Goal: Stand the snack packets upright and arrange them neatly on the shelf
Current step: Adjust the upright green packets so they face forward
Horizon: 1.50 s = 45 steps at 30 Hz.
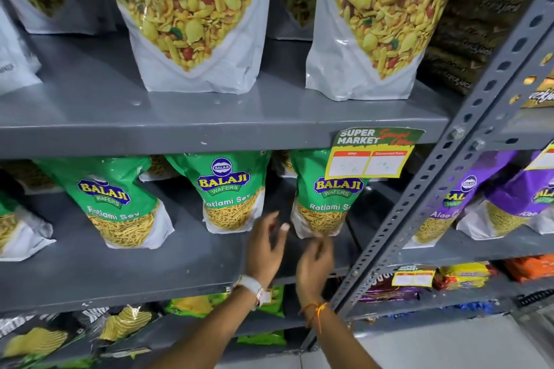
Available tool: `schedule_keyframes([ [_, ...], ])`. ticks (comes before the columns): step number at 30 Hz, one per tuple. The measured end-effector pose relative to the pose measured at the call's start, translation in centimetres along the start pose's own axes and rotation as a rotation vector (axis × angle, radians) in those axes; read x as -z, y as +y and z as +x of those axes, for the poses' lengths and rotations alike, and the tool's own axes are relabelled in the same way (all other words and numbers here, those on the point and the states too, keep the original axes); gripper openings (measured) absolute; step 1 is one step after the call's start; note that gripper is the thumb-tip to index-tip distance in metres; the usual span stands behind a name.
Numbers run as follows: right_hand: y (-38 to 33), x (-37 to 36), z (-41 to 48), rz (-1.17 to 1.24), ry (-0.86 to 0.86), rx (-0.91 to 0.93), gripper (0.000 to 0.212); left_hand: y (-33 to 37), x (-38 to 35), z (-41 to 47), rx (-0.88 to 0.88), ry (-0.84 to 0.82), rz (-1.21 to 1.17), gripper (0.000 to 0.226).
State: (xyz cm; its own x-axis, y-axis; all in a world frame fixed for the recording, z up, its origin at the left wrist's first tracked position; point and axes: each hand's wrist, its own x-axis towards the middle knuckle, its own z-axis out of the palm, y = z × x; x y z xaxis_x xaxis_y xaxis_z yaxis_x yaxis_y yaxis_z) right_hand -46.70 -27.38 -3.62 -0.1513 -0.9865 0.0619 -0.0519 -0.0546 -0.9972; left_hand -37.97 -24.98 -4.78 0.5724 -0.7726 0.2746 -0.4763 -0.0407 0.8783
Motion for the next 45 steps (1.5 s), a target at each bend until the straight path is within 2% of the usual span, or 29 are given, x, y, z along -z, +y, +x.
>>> schedule_keyframes([
  [1,-0.3,-0.8,-1.1,-0.017,-0.144,0.012,0.019,-0.6,1.3,-1.0,0.0,0.126,-0.025,0.058],
  [2,-0.7,-1.8,-1.6,-0.026,-0.284,0.01,0.016,-1.4,2.7,-1.7,0.031,0.243,-0.045,0.065],
  [4,-1.1,-4.2,-1.1,-0.013,-0.463,-0.078,0.01,-3.3,5.8,-1.4,0.141,0.418,-0.025,0.084],
  [6,-1.6,-6.8,0.1,0.004,-0.517,-0.172,0.035,-5.0,8.4,0.4,0.242,0.414,-0.01,0.096],
  [8,-1.7,-8.9,1.2,-0.062,-0.541,-0.178,0.053,-6.1,10.6,2.6,0.283,0.286,-0.028,0.099],
  [11,-2.5,-10.5,2.2,-0.136,-0.518,-0.208,0.056,-6.8,12.5,5.4,0.304,0.044,-0.041,0.099],
  [14,-2.9,-11.1,2.6,-0.085,-0.539,-0.234,0.049,-7.0,13.2,6.9,0.381,-0.186,-0.009,0.094],
  [16,-2.7,-11.0,2.5,-0.044,-0.562,-0.218,0.041,-7.4,13.2,7.0,0.39,-0.247,-0.09,0.096],
  [22,-2.1,-10.0,1.8,0.021,-0.534,-0.194,0.036,-7.3,12.3,4.9,0.378,-0.17,-0.195,0.095],
  [27,-1.7,-8.8,1.4,0.017,-0.553,-0.163,0.027,-6.3,11.9,3.7,0.363,-0.162,-0.189,0.097],
  [30,-1.3,-8.4,1.5,0.011,-0.562,-0.167,0.035,-5.8,11.9,3.4,0.345,-0.156,-0.196,0.099],
  [34,-1.3,-8.4,1.4,0.015,-0.56,-0.183,0.039,-5.2,12.0,3.2,0.339,-0.159,-0.191,0.113],
  [37,-1.1,-8.4,1.2,-0.002,-0.548,-0.179,0.039,-4.9,12.1,2.9,0.336,-0.166,-0.174,0.109],
  [41,-1.3,-8.0,1.1,-0.001,-0.568,-0.186,0.04,-3.8,12.3,2.7,0.345,-0.178,-0.126,0.087],
  [43,-1.4,-7.5,0.4,-0.021,-0.471,-0.129,0.039,-4.0,12.4,2.5,0.335,-0.163,-0.112,0.099],
  [45,-1.0,-6.9,-1.4,-0.043,-0.274,-0.052,0.027,-4.1,12.6,1.7,0.345,-0.112,-0.135,0.09],
])
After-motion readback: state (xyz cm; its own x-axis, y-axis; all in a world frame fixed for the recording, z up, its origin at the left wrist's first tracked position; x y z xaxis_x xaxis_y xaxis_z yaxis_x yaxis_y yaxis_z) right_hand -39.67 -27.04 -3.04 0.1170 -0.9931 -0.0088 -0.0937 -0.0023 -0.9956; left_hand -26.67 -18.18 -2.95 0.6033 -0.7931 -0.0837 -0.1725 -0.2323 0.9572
